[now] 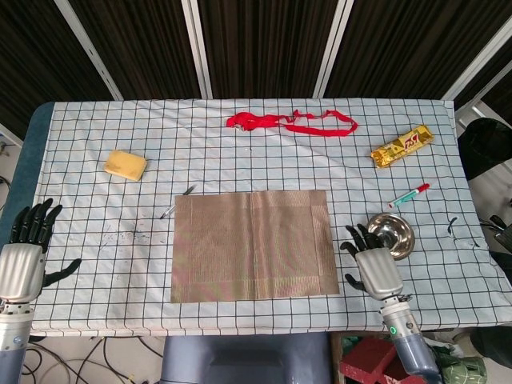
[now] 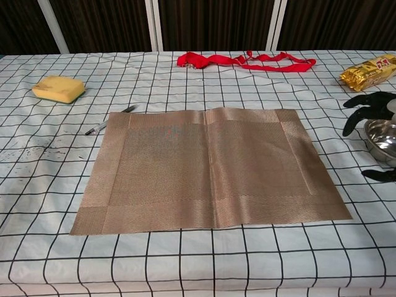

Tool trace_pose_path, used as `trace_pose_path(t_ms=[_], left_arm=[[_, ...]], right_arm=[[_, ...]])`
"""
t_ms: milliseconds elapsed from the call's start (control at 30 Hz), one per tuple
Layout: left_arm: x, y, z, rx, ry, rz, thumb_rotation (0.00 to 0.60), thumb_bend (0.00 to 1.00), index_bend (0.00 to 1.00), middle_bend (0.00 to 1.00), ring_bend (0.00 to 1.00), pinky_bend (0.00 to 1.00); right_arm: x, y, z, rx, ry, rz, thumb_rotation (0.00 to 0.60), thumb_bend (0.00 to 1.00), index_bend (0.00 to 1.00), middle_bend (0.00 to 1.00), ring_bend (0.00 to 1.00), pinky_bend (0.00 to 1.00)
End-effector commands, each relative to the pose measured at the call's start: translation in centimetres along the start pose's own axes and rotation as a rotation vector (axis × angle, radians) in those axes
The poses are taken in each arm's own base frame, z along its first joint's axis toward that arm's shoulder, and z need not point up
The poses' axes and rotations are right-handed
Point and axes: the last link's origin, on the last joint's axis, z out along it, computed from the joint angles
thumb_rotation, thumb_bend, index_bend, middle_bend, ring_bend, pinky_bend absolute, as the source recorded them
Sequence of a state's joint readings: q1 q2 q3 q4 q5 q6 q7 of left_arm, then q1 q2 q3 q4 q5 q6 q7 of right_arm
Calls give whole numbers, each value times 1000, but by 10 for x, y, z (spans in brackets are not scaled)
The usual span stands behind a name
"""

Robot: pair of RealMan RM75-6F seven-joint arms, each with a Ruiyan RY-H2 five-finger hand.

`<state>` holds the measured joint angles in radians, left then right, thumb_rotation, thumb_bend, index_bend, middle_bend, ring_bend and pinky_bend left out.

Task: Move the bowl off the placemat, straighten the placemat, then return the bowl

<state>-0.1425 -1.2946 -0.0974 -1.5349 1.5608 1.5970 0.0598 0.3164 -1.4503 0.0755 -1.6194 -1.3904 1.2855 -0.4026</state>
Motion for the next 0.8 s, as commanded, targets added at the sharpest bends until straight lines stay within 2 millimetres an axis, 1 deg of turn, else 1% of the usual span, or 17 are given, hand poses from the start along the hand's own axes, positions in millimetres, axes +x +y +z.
trace_pose_path(t_ms=[33, 167, 433, 800], left_arm=[[0, 0, 0, 0, 0, 0, 600, 37, 57, 0, 0, 0], [-1, 0, 1, 2, -2, 1, 600, 37, 57, 0, 0, 0], [-1, -1, 2, 7, -2, 1, 600, 37, 57, 0, 0, 0], [-1, -1, 2, 10, -4, 3, 600, 37, 57, 0, 0, 0]], right_arm=[[2, 10, 14, -63, 4, -31, 600, 159, 393, 115, 65, 173], [0, 22, 23, -136, -23, -63, 600, 163, 413, 130, 68, 173], [-7, 45, 37, -265, -70, -95, 600, 166, 413, 130, 68, 173], [-13, 60, 41, -340, -121, -133, 600, 177, 413, 130, 68, 172]])
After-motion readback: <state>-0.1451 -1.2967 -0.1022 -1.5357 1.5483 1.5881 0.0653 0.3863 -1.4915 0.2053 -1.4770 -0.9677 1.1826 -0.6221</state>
